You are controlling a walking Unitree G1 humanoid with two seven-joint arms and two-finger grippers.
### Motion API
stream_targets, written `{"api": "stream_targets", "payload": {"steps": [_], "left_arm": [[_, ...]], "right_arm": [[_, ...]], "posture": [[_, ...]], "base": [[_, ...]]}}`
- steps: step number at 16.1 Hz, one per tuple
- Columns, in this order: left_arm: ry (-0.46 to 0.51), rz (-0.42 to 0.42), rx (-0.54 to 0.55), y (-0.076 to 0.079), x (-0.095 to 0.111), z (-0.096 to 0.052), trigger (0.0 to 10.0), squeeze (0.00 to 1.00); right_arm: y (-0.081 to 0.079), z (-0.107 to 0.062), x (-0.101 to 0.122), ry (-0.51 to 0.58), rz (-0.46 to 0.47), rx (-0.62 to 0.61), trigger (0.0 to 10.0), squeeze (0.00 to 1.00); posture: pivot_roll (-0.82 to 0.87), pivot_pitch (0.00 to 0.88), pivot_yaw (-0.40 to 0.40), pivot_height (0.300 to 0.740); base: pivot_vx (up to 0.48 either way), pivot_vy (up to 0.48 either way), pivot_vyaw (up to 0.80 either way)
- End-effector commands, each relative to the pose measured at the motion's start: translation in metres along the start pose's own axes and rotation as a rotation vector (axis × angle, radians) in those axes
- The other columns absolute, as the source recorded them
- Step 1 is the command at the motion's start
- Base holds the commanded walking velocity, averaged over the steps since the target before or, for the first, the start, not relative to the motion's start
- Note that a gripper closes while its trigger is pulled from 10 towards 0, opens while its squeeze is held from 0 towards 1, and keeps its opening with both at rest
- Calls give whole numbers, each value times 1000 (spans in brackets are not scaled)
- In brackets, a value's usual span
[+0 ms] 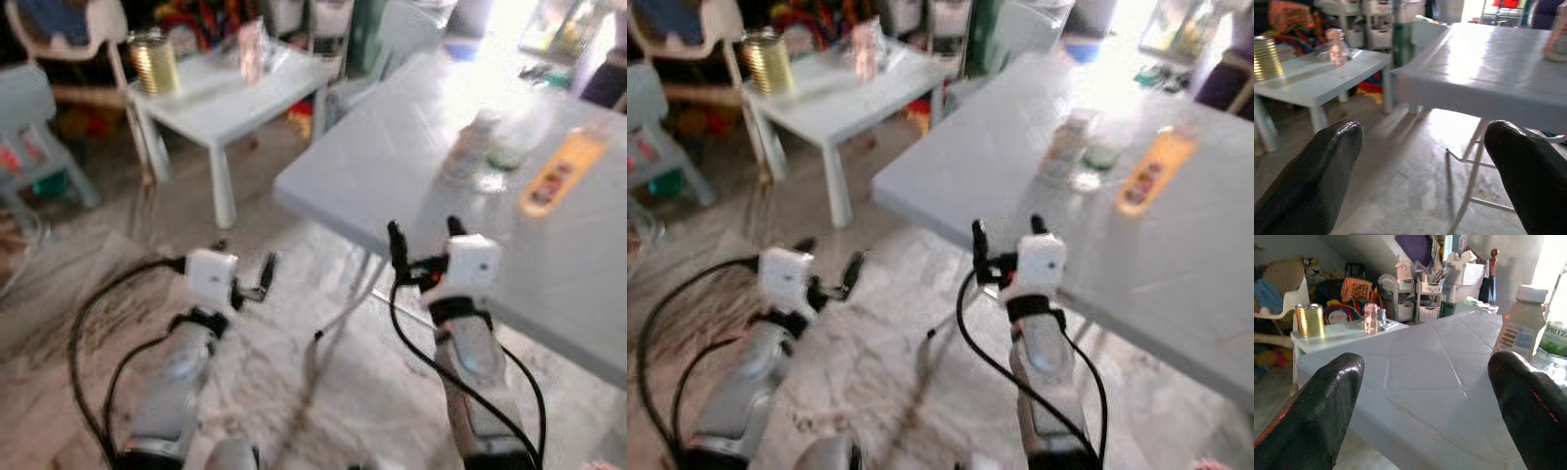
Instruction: Restocking fridge
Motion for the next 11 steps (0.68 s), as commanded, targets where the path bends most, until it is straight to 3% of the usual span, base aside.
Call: {"api": "stream_targets", "payload": {"steps": [1,3,5,9,11], "left_arm": [[22,-8,-8,6,5,-2,10000,0],[9,-1,15,-3,1,-3,10000,0],[27,-27,5,-5,7,3,10000,0],[49,-21,-2,-3,14,8,10000,0],[46,-20,-2,-3,14,8,10000,0]], "right_arm": [[18,-9,5,8,-7,-73,10000,0],[26,-18,4,4,46,-124,10000,0],[23,-12,6,10,35,-121,10000,0],[22,-10,8,12,27,-115,10000,0],[21,-8,8,10,19,-108,10000,0]], "posture": [[78,48,-36,740],[68,44,-26,740],[58,40,-18,740],[57,40,-17,740],[57,40,-17,740]], "base": [[0,0,0],[0,0,0],[0,0,-400],[308,0,-786],[384,0,-206]]}}
Point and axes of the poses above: a point about 5 cm out from each wrist's last joint towards the gripper, its own z axis pointing out of the wrist towards the gripper, its own x axis along the axis of the wrist's last joint, y = z × x, the point moved 5 cm from there along z, pointing out of the wrist towards the gripper, and after that the axes turned 14 degrees about z, right-handed, at the moved point
